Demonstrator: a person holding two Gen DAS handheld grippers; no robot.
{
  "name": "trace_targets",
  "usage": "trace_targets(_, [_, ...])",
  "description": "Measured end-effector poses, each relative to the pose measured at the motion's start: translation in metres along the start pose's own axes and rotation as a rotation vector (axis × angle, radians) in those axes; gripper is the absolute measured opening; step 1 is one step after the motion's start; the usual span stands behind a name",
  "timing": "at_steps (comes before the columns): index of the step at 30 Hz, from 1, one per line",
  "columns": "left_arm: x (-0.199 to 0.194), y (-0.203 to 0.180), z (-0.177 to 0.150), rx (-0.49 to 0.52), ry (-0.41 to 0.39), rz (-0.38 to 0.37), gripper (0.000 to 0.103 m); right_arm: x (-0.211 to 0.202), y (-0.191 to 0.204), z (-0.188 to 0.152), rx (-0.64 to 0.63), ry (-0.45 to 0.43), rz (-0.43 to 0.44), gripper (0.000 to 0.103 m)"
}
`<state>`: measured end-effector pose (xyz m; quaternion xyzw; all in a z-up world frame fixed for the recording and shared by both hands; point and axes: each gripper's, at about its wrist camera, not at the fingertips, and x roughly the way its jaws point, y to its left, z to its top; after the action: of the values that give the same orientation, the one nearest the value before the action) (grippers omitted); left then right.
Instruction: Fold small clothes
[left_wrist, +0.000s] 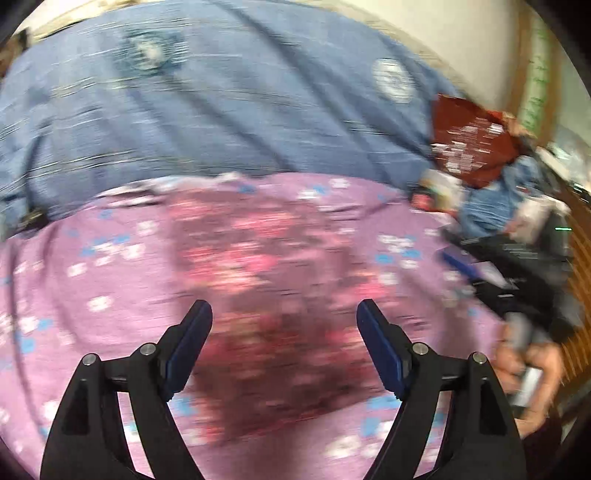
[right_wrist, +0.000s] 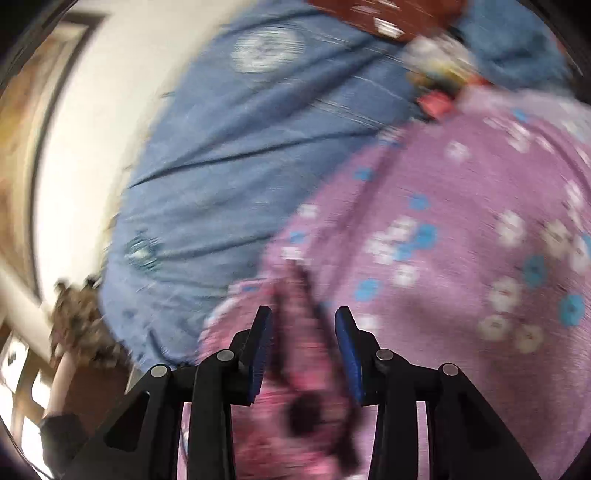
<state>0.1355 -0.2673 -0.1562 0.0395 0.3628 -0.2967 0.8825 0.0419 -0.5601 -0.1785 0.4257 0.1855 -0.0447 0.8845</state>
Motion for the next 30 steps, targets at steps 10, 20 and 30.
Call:
trace_targets(10, [0.064, 0.046, -0.052, -0.087, 0.339, 0.194, 0.082, 0.086, 0.020, -0.067, -0.150, 0.475, -0.314, 0.034])
trace_targets(20, [0.034, 0.085, -0.030, -0.213, 0.127, 0.136, 0.081, 0.070, 0.014, -0.081, -0.048, 0.570, -0.148, 0.036])
trace_targets(30, [0.068, 0.081, -0.017, -0.210, 0.066, 0.109, 0.081, 0.038, 0.056, -0.061, -0.207, 0.296, -0.030, 0.035])
